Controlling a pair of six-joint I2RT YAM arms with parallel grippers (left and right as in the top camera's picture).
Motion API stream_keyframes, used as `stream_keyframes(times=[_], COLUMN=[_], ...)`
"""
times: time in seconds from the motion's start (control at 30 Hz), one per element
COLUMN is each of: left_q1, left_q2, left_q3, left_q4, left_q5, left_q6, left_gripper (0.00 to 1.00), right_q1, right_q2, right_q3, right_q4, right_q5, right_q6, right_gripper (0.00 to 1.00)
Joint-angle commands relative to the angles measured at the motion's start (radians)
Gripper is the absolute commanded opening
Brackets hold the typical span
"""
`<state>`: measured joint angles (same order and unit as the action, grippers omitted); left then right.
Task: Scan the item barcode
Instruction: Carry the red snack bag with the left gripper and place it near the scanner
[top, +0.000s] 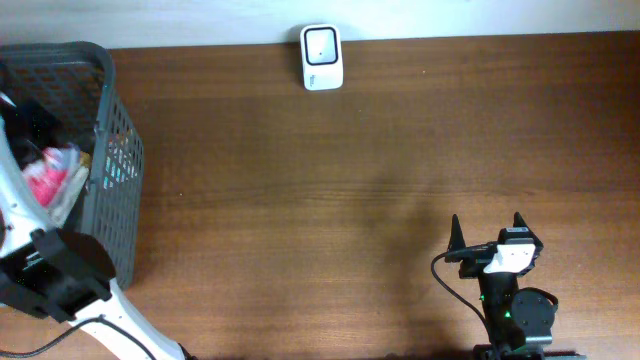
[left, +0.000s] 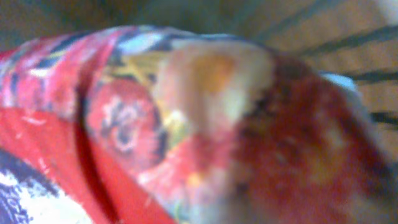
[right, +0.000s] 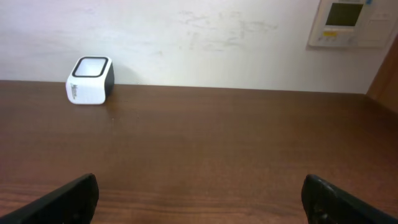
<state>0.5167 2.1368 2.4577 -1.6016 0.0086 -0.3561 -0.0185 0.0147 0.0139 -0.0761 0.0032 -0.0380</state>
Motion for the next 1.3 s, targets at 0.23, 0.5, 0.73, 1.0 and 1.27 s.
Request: stream_keyframes(times=[0.23, 0.5, 0.73, 1.0, 1.27], left_q1=[-0.296, -0.978, -1.184, -1.189, -0.656], left_q2=[-0.077, -0.074, -0.074, -0.093, -0.676], left_q3=[0.653, -0.011, -0.636, -0.746, -0.715], left_q4=[-0.085, 0.233, 0.804, 0.970, 0.788], left_q5=[0.521, -0.035, -0.219, -0.226, -0.226], left_q6=[0.013, -0.121, -0.182, -0.081, -0.031], left_gripper=[0.00, 0.00, 0.00, 0.99, 0.99], right_q1=[0.005, 0.005, 0.005, 0.005, 0.005], right_q2=[-0.006, -0.006, -0.006, -0.006, -0.006], right_q3=[-0.008, -0.008, -0.008, -0.008, -0.008], right_q4=[-0.004, -0.004, -0.004, -0.004, -0.004], right_q5=[0.006, 0.006, 0.006, 0.006, 0.006], right_q6=[-0.006, -0.006, -0.006, -0.006, -0.006], right_gripper=[0.99, 0.99, 0.99, 0.99, 0.99])
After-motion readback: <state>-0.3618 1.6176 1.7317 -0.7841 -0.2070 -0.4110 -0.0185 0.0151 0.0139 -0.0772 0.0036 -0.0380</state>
